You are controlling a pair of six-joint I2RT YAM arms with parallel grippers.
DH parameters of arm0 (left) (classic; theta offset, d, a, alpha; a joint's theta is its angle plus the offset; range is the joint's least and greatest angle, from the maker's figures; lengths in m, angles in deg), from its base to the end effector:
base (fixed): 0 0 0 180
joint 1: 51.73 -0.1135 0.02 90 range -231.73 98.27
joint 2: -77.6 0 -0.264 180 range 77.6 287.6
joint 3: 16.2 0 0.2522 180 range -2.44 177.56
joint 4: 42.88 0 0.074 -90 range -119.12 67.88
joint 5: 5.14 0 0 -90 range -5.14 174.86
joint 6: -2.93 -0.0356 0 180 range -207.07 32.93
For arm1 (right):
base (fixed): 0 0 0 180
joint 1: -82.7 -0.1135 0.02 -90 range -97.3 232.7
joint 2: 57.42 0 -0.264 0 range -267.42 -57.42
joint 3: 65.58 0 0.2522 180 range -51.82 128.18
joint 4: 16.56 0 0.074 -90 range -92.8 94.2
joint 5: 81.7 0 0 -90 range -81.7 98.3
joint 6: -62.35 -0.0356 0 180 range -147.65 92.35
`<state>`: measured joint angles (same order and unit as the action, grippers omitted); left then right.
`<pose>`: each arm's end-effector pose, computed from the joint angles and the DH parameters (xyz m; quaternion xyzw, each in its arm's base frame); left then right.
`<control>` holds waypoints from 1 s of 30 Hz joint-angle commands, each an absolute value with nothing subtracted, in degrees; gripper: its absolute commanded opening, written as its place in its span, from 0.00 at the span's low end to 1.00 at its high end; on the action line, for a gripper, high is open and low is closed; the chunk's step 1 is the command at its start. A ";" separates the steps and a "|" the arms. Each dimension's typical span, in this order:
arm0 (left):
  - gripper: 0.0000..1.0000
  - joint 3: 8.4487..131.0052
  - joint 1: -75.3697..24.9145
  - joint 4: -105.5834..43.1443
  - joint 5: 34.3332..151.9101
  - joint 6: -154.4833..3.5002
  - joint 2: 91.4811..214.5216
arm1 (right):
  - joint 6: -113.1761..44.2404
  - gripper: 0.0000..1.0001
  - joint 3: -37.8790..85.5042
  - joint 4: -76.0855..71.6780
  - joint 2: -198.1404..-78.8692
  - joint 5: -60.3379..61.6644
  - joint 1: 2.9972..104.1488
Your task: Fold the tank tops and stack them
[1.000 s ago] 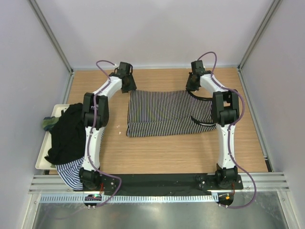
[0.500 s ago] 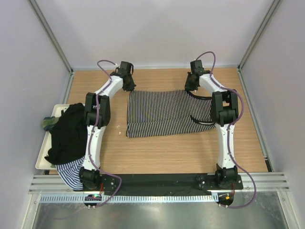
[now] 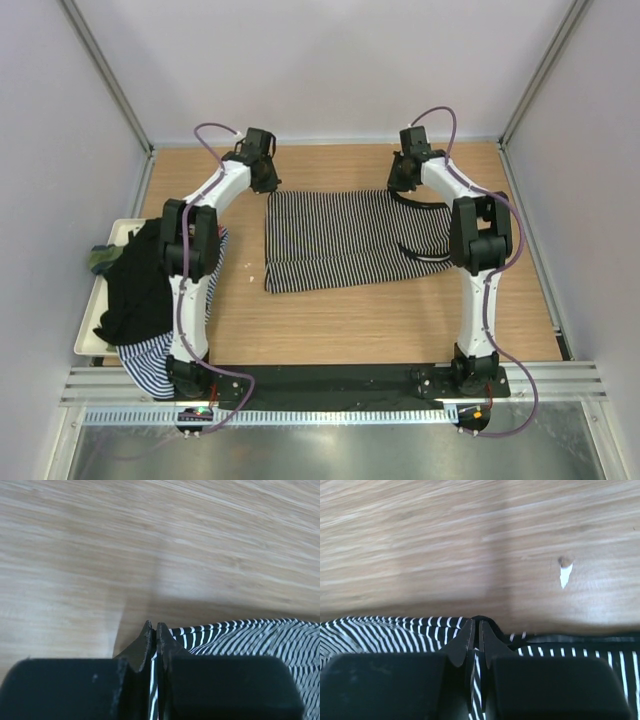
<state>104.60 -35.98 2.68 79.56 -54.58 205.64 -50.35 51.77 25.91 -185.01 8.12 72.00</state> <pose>0.4812 -0.1323 0.2025 -0.1524 0.9345 -0.0902 0.3087 0.4870 0.0921 0.1907 0.0985 0.9424 0.0933 0.3058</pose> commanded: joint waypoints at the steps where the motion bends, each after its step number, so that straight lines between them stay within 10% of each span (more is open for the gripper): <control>1: 0.00 101.19 -34.59 -0.37 77.39 -55.96 197.57 | -50.68 0.01 48.30 22.78 -176.96 9.95 71.19; 30: 0.00 70.17 -28.97 -8.02 71.77 -55.69 176.30 | -53.05 0.01 22.45 17.33 -158.59 13.05 70.75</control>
